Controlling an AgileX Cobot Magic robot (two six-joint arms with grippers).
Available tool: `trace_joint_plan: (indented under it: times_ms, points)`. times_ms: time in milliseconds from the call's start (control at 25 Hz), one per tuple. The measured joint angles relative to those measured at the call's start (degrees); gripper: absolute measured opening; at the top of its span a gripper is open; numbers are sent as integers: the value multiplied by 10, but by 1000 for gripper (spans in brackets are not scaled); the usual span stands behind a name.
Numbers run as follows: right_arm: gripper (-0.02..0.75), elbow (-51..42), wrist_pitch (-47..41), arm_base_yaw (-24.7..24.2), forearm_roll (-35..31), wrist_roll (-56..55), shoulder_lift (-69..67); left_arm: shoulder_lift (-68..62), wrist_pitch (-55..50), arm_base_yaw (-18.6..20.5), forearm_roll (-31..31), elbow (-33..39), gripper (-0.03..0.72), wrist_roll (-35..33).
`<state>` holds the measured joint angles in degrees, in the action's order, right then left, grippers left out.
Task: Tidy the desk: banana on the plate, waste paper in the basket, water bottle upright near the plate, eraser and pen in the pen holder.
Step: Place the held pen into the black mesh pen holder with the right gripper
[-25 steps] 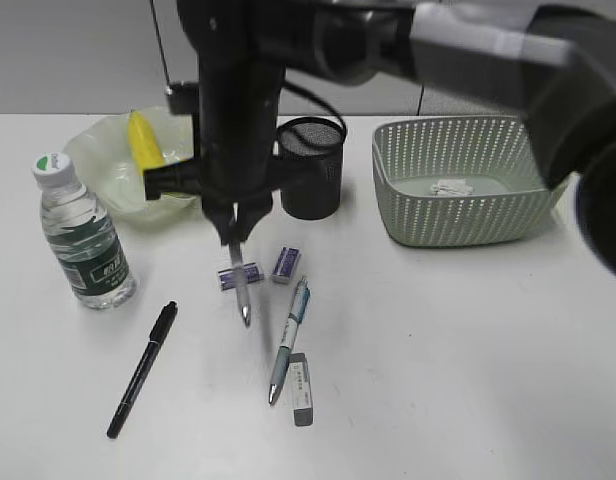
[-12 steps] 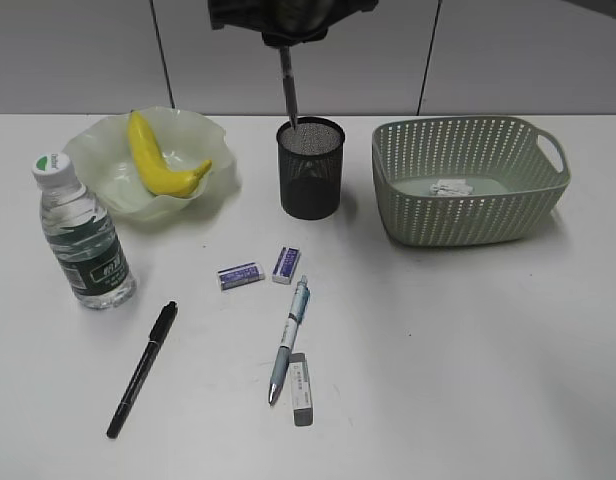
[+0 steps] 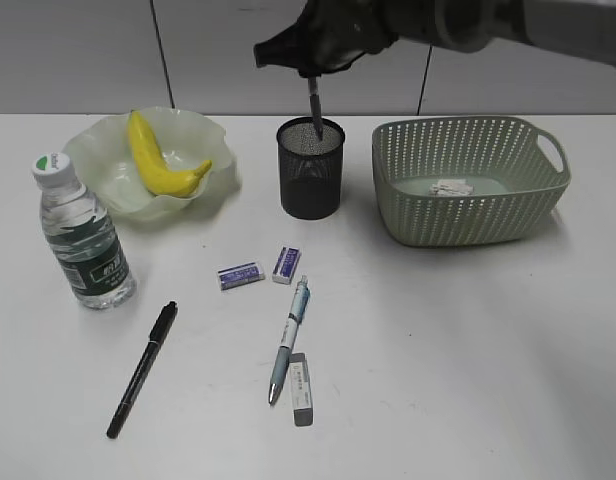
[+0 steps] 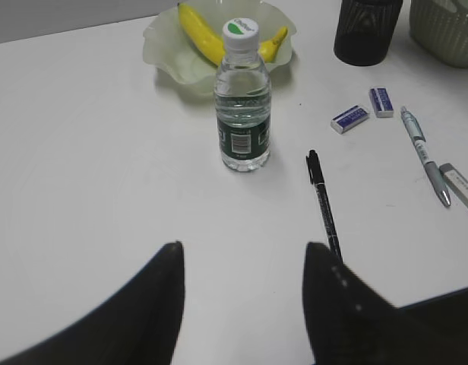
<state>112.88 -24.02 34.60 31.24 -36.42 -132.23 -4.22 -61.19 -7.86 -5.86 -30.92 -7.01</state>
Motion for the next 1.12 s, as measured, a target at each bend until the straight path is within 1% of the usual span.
trace_joint_plan:
  times_ms: [160,280,400,480,600,680,760,920,1000,1120]
  points:
    - [112,-2,30,0,16,0,-23,0,0,0,0,0,379,0]
    - [112,-2,25,0,17,-4,-28,0,0,0,0,0,379,0]
    - [118,-2,2,0,15,-8,-36,0,0,0,0,0,379,0]
    - [160,-2,-6,0,8,-9,-40,0,0,0,0,0,379,0]
    - [305,-2,-9,0,3,-10,-43,0,0,0,0,0,379,0]
    - [377,-2,-9,0,1,-10,-43,0,0,0,0,0,379,0]
    - [410,-2,-9,1,-5,-9,-43,0,0,0,0,0,379,0]
    - [427,-2,-31,4,-17,-7,-24,0,0,0,0,0,379,0]
    - [425,-2,-59,4,-30,4,-1,0,0,0,0,0,379,0]
    - [389,-2,-123,4,-79,61,50,0,0,0,0,0,379,0]
